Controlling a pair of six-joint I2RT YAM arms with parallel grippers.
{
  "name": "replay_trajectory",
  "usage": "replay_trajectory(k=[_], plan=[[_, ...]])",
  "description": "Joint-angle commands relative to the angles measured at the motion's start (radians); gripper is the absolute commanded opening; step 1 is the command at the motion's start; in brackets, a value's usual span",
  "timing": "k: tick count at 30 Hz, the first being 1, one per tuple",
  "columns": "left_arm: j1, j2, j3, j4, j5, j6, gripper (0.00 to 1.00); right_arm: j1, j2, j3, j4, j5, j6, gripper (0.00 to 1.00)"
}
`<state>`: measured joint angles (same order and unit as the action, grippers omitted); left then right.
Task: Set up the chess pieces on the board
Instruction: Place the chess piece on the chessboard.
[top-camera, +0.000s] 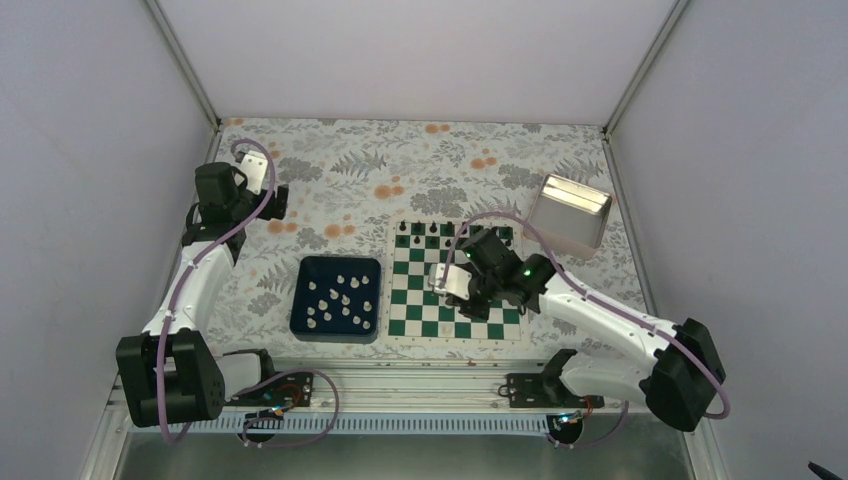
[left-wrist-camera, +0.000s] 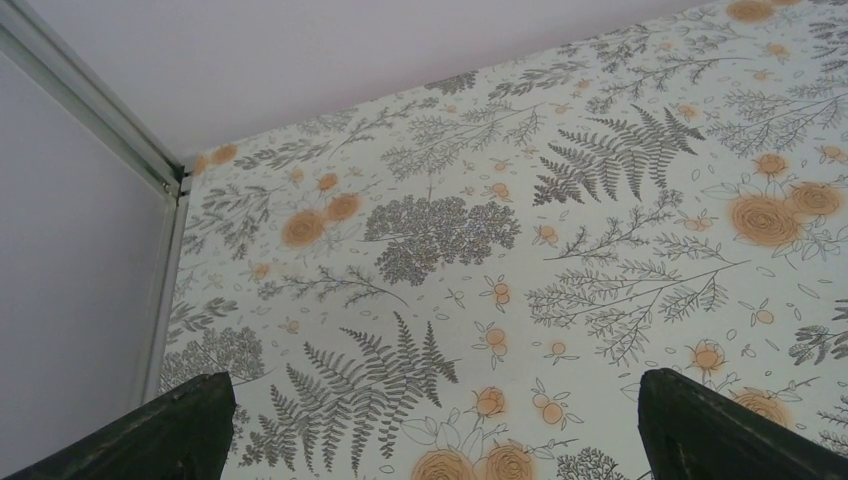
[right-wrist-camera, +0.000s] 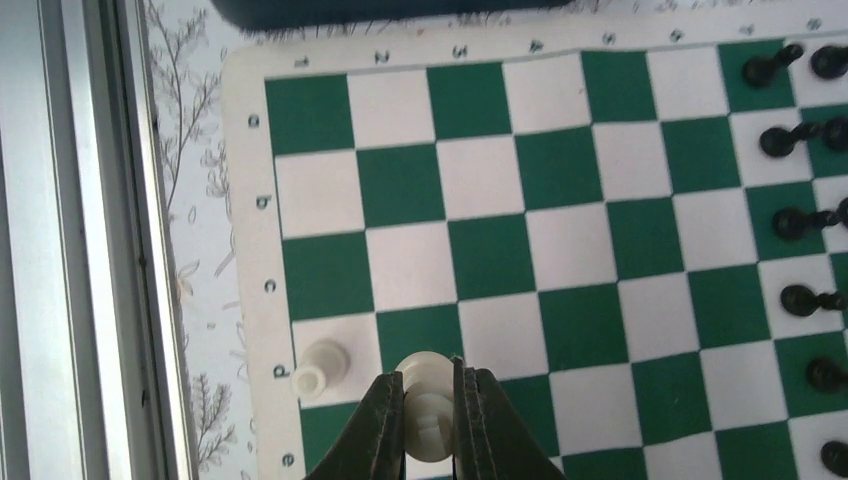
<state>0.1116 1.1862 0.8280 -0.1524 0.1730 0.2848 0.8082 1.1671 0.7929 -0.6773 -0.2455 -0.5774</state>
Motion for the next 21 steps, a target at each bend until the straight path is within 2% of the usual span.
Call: replay_trajectory(k=[1, 10, 21], plan=[[0.007, -0.017, 0.014, 0.004, -0.017, 0.013, 1.0, -0.015, -0.042, -0.073, -0.016, 0.034, -0.051, 0.05], [0.007, -0.013, 0.012, 0.004, -0.019, 0.016, 1.0, -0.05, -0.071, -0.204, 0.006, 0.027, -0.139, 0.04], [0.007, -0.007, 0.009, 0.007, -0.03, 0.018, 1.0, -0.055, 0.005, -0.183, -0.027, -0.066, -0.19, 0.04]])
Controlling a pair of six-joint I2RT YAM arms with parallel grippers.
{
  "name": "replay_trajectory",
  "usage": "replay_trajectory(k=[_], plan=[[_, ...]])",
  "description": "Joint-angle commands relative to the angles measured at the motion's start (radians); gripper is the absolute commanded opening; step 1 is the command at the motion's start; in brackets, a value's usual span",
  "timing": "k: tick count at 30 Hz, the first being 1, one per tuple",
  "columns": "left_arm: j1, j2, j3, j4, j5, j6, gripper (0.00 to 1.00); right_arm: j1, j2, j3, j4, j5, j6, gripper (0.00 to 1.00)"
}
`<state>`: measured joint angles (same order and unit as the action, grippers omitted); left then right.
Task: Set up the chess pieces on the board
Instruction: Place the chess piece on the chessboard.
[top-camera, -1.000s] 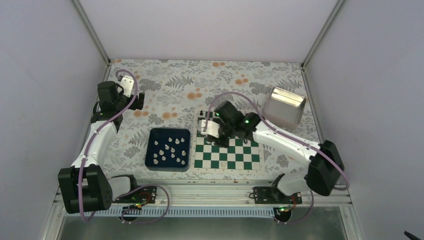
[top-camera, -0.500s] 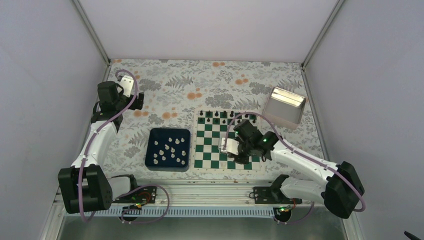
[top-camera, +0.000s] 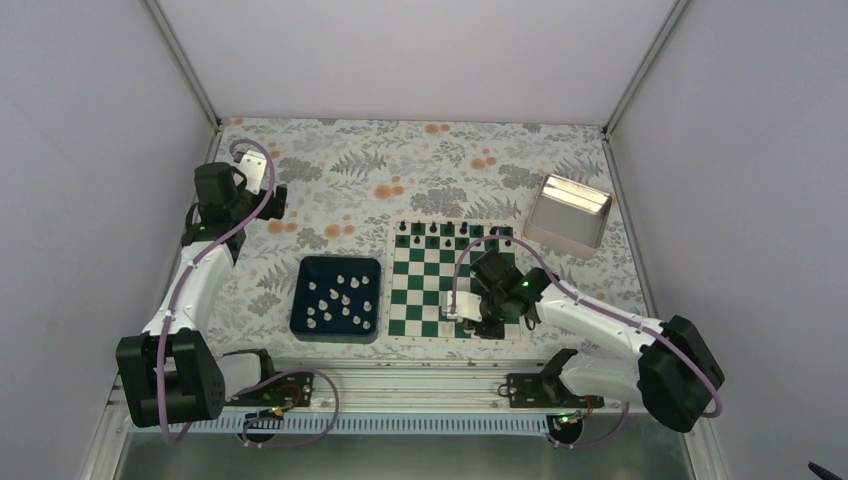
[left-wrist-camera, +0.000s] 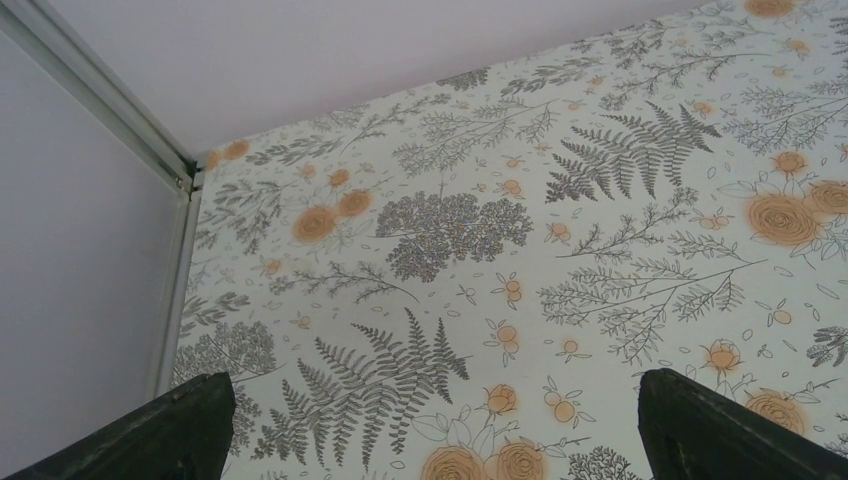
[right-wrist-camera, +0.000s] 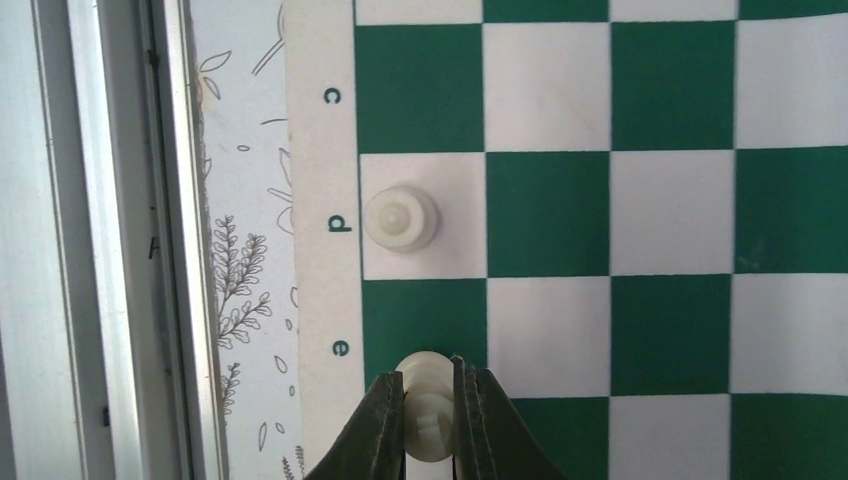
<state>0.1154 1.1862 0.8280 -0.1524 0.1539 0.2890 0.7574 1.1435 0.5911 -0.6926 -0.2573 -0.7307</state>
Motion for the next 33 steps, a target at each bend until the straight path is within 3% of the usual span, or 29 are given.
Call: replay_trajectory(k=[1, 33], plan=[[0.004, -0.009, 0.01, 0.007, -0.011, 0.014, 1.0, -0.004, 0.038, 0.021, -0.017, -0.061, -0.043, 0.04], [0.004, -0.005, 0.005, 0.012, -0.004, 0.016, 1.0, -0.004, 0.077, 0.029, 0.024, -0.08, -0.035, 0.04]])
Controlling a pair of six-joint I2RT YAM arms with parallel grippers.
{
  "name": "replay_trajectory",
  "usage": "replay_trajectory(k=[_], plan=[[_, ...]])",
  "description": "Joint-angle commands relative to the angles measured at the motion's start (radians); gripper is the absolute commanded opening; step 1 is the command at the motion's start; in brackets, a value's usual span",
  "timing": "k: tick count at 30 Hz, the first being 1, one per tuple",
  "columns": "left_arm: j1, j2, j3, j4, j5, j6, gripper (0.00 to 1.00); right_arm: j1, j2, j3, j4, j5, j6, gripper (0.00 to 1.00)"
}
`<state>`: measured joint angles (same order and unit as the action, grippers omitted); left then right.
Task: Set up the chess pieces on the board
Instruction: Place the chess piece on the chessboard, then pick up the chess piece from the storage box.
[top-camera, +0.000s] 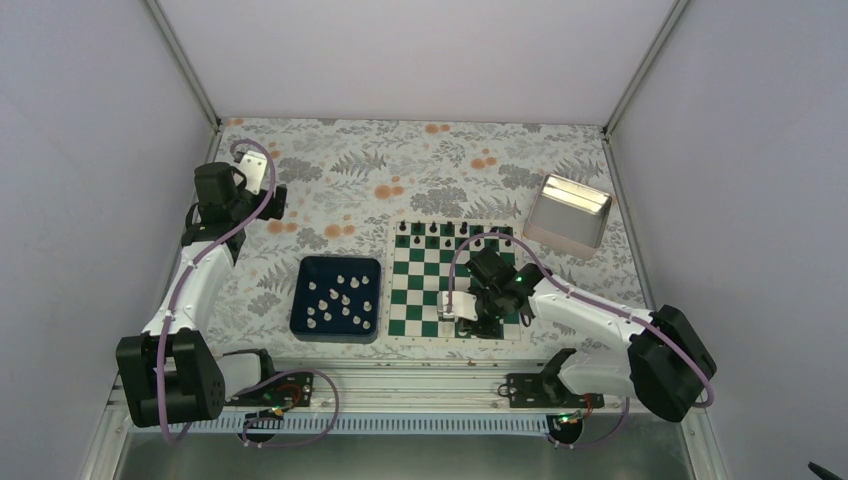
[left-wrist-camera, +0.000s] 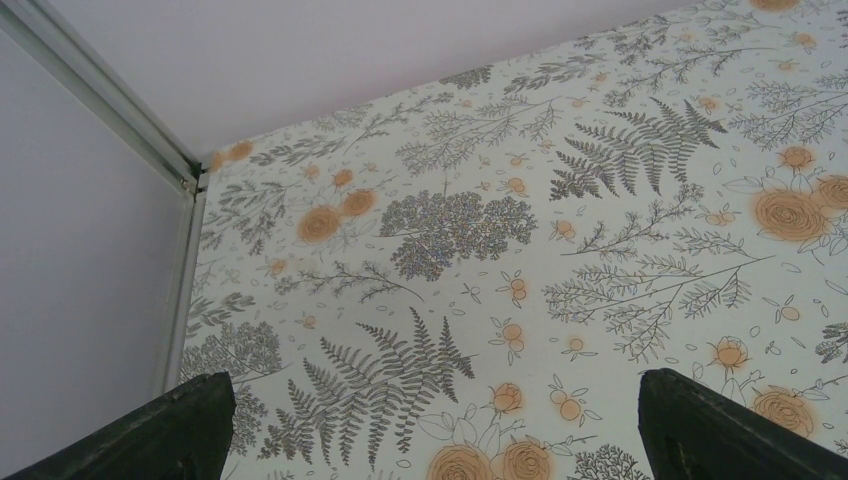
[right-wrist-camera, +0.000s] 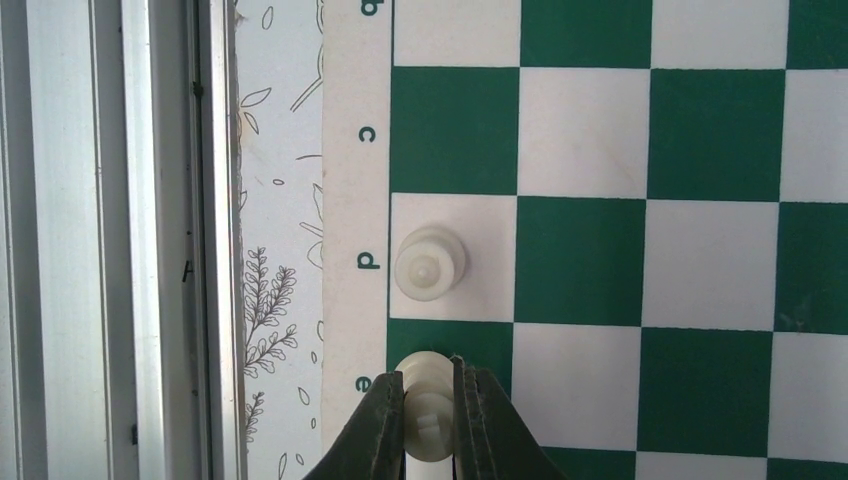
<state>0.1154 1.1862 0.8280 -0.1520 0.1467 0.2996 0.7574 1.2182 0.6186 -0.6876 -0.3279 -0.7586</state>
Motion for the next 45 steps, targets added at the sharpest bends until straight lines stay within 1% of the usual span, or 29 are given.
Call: replay_trajectory(k=[1, 17, 21, 24, 27, 29, 33, 35, 38, 40, 45], plan=[[0.004, -0.005, 0.005, 0.011, 0.004, 0.006, 1.0, -0.004, 0.006, 0.0, 0.021, -0.009, -0.007, 0.04], [0.004, -0.007, 0.003, 0.009, 0.018, 0.01, 1.0, -0.004, 0.051, -0.002, 0.02, 0.009, -0.005, 0.04], [0.003, -0.006, 0.002, 0.012, 0.018, 0.01, 1.0, -0.004, 0.043, 0.004, 0.014, 0.02, 0.001, 0.13], [0.004, -0.005, 0.0, 0.014, 0.018, 0.01, 1.0, -0.004, 0.021, 0.015, 0.001, 0.04, 0.007, 0.24], [0.004, -0.005, -0.002, 0.017, 0.018, 0.012, 1.0, -0.004, -0.007, 0.044, -0.03, 0.046, 0.011, 0.28], [0.003, -0.007, -0.002, 0.016, 0.019, 0.01, 1.0, -0.004, -0.012, 0.08, -0.061, 0.048, 0.013, 0.31], [0.004, -0.017, -0.001, 0.014, 0.022, 0.009, 1.0, -0.004, -0.006, 0.202, -0.129, 0.048, 0.01, 0.36], [0.004, -0.019, 0.0, 0.013, 0.026, 0.009, 1.0, -0.003, 0.014, 0.276, -0.141, 0.041, 0.005, 0.39], [0.004, -0.02, 0.002, 0.009, 0.032, 0.007, 1.0, 0.001, 0.082, 0.409, -0.135, 0.03, 0.004, 0.5], [0.003, -0.02, 0.006, 0.005, 0.037, 0.006, 1.0, 0.012, 0.139, 0.501, -0.108, 0.018, 0.012, 0.54], [0.004, -0.024, 0.006, 0.0, 0.037, 0.008, 1.0, 0.075, 0.301, 0.692, -0.053, -0.031, 0.017, 0.58]])
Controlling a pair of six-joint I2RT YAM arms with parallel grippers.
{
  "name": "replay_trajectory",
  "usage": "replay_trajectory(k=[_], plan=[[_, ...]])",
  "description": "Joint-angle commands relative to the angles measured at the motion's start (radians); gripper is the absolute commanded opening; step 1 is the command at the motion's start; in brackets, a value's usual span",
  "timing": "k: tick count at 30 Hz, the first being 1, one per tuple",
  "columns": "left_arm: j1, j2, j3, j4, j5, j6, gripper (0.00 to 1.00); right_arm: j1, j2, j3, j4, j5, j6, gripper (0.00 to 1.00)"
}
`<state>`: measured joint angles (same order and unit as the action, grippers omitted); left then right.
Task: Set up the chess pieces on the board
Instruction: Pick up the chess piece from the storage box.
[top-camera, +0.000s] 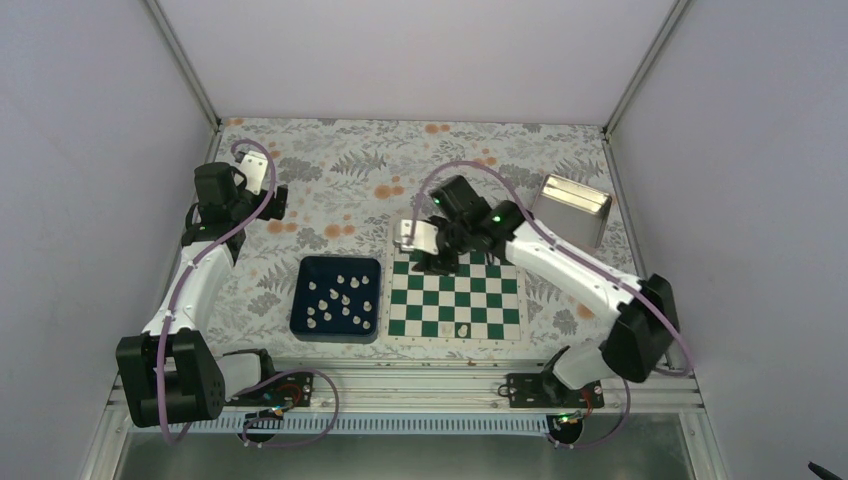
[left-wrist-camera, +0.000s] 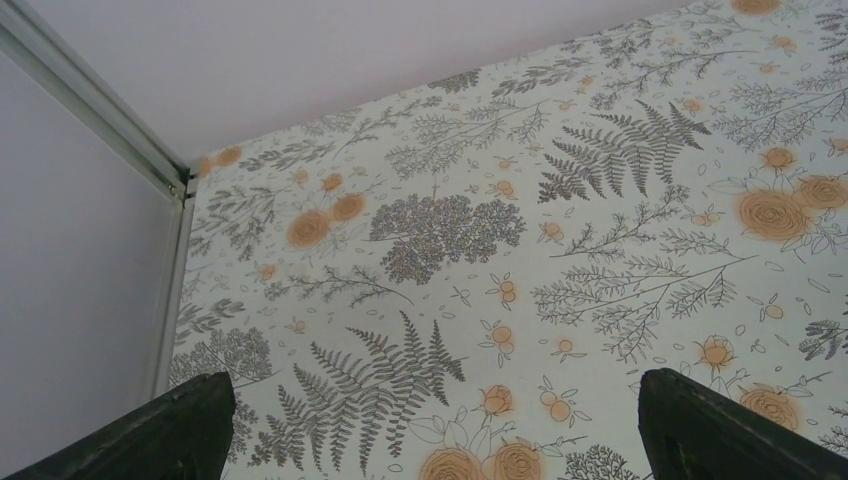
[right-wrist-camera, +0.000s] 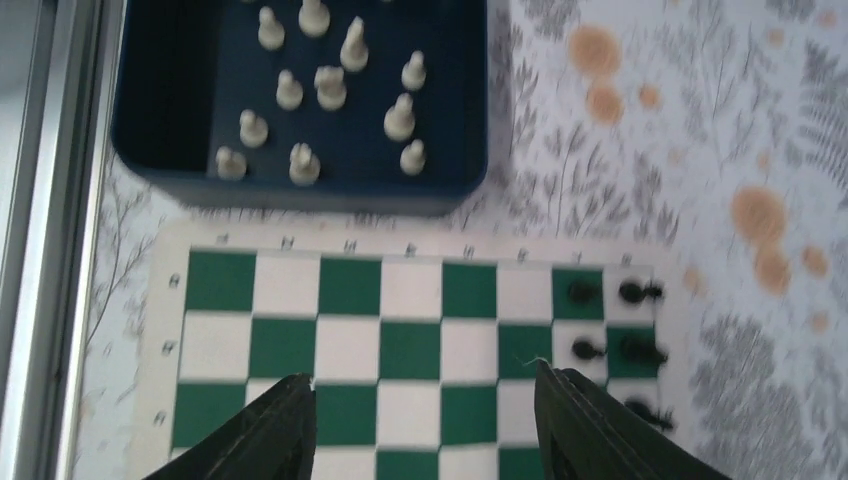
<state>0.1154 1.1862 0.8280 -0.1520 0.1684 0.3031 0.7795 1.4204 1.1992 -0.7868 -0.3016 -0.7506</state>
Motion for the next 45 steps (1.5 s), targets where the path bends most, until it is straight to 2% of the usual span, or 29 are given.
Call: replay_trajectory(k=[1, 11, 22, 33, 45], plan=[[0.004, -0.024, 0.005, -0.001, 0.012, 0.006, 1.0, 0.07, 0.137, 0.147, 0.053, -0.058, 0.01, 0.58], [0.009, -0.03, -0.005, 0.003, 0.003, 0.011, 1.0, 0.211, 0.501, 0.44, 0.114, -0.067, 0.028, 0.57], [0.01, -0.003, -0.008, 0.015, 0.023, 0.011, 1.0, 0.275, 0.75, 0.659, 0.139, -0.128, 0.028, 0.5], [0.012, -0.007, -0.015, 0.015, 0.023, 0.013, 1.0, 0.277, 0.852, 0.694, 0.104, -0.083, 0.017, 0.38], [0.013, -0.004, -0.017, 0.013, 0.035, 0.017, 1.0, 0.277, 0.836, 0.611, 0.085, -0.081, 0.019, 0.38]])
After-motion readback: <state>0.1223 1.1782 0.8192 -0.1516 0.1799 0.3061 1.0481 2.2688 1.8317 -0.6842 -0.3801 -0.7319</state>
